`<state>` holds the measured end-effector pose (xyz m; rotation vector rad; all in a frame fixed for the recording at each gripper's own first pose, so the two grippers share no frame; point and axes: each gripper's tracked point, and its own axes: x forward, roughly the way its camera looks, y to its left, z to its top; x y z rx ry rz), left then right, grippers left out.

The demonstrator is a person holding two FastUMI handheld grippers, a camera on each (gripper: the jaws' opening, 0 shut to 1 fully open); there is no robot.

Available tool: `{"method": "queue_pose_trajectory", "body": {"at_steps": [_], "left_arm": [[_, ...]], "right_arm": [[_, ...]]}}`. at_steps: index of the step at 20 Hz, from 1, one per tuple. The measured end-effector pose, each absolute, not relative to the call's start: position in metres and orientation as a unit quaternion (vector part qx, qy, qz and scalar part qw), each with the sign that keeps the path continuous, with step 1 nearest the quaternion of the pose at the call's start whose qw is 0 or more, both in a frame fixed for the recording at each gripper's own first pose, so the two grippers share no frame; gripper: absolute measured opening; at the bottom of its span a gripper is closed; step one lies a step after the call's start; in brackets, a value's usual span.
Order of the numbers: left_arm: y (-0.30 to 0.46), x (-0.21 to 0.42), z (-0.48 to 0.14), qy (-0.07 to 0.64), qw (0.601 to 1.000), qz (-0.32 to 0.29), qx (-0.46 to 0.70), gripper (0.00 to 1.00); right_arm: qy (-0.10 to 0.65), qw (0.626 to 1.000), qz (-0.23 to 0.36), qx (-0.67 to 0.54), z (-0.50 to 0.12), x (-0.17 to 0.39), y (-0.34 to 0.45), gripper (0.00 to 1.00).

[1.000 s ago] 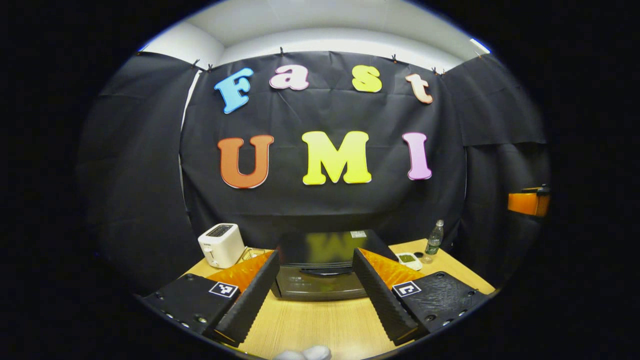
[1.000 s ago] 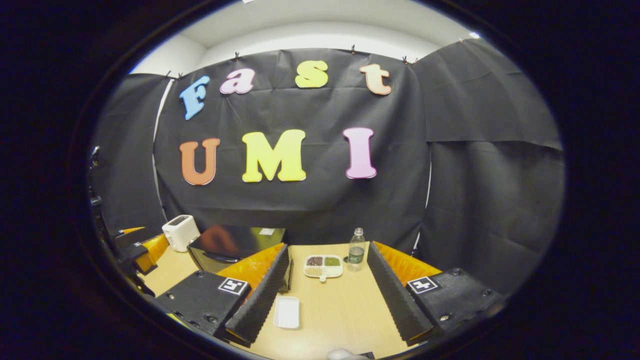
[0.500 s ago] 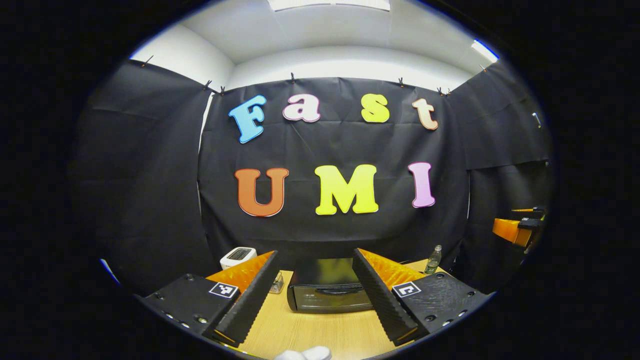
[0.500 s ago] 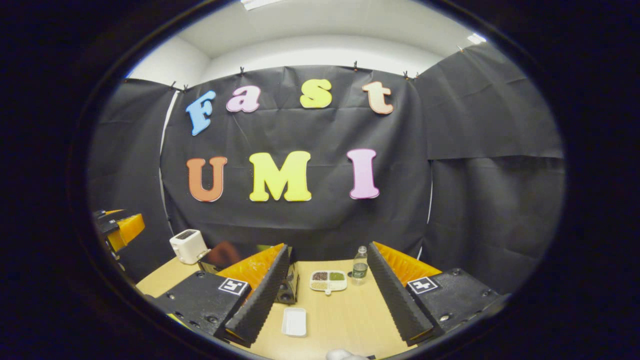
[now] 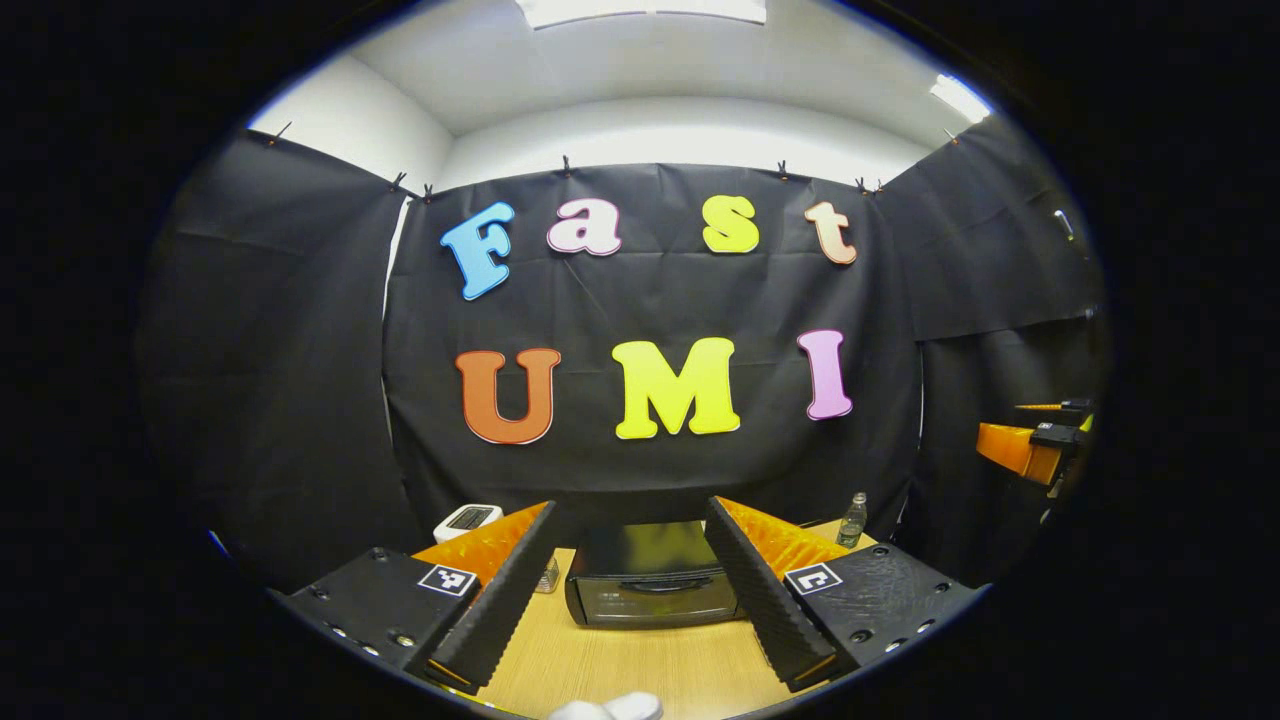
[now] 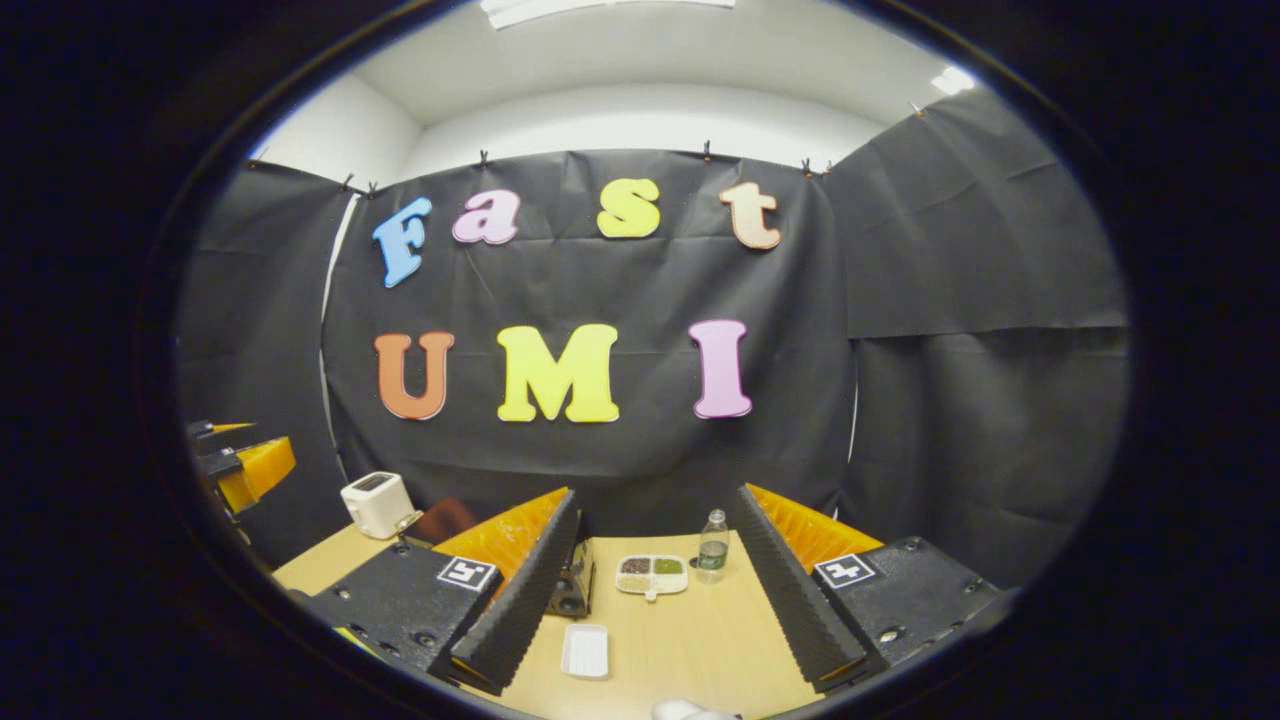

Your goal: Open the electric oven with the left hand, put the food in, and close the electric oven.

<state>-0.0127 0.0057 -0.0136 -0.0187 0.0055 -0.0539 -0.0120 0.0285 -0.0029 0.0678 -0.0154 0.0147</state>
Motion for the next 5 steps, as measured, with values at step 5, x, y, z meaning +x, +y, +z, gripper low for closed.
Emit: {"method": "queue_pose_trajectory", "body": {"at_steps": [5], "left_arm": [[0.0085, -0.0158, -0.0126, 0.005, 1.000, -0.020, -0.017, 0.96]], "right_arm": [[-0.014, 1.000, 0.009, 0.024, 0.0041, -0.0156, 0.0270, 1.00]]}}
